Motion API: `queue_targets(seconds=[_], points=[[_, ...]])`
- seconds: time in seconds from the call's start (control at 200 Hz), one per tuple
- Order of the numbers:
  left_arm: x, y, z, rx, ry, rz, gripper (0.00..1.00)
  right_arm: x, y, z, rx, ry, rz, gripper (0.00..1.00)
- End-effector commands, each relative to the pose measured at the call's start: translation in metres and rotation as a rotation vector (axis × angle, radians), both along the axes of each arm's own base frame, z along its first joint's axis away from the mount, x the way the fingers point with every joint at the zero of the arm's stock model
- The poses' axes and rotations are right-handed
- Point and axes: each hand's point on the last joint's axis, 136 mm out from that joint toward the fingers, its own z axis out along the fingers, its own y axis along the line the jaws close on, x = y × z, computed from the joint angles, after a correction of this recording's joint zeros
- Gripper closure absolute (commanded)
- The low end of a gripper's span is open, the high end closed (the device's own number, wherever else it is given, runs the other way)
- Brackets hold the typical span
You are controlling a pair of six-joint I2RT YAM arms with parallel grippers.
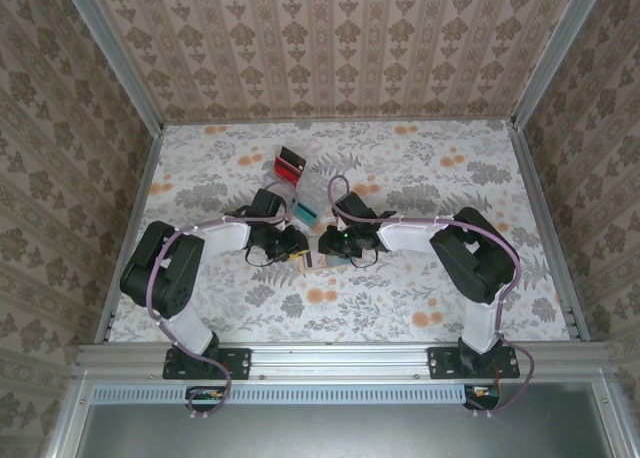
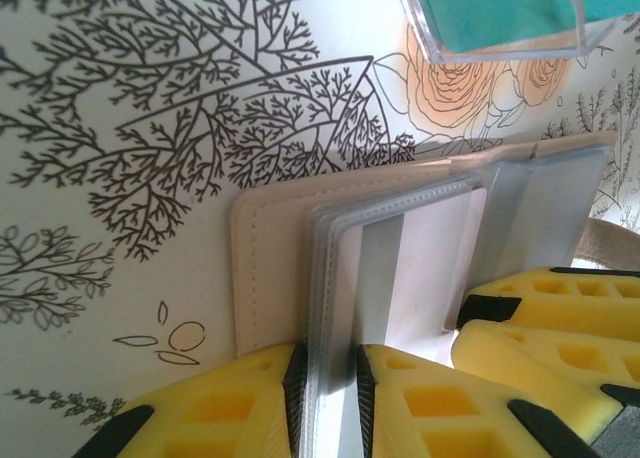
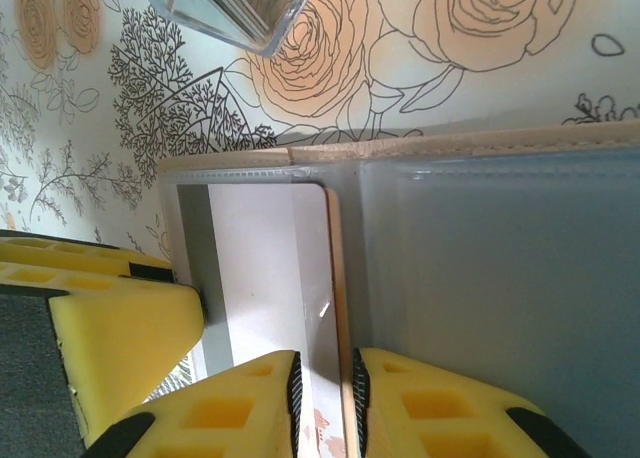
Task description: Take the credit cards out of the card holder
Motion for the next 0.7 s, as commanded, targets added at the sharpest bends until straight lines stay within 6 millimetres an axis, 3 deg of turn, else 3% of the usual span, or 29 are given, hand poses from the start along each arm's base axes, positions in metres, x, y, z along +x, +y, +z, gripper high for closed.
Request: queue_targets(seconds=[0.0,0.21,0.695], points=[[0.001,0.000,-0.002,0.005,0.014,-0.010,0.76,0.000,-0.011,-0.010,-0.084,0.010,-0.008,0.75],[0.000,0.006,-0.006,0.015,0.022,-0.001,0.77,-0.002,-0.021,-0.010,-0.141,-0.002,-0.002,0.70],[-0.003,0.003,-0.013,-0.004,0.047,-0.016,0.84,-0.008,-0.013,-0.023,-0.146,0.038,0.054,0.75]])
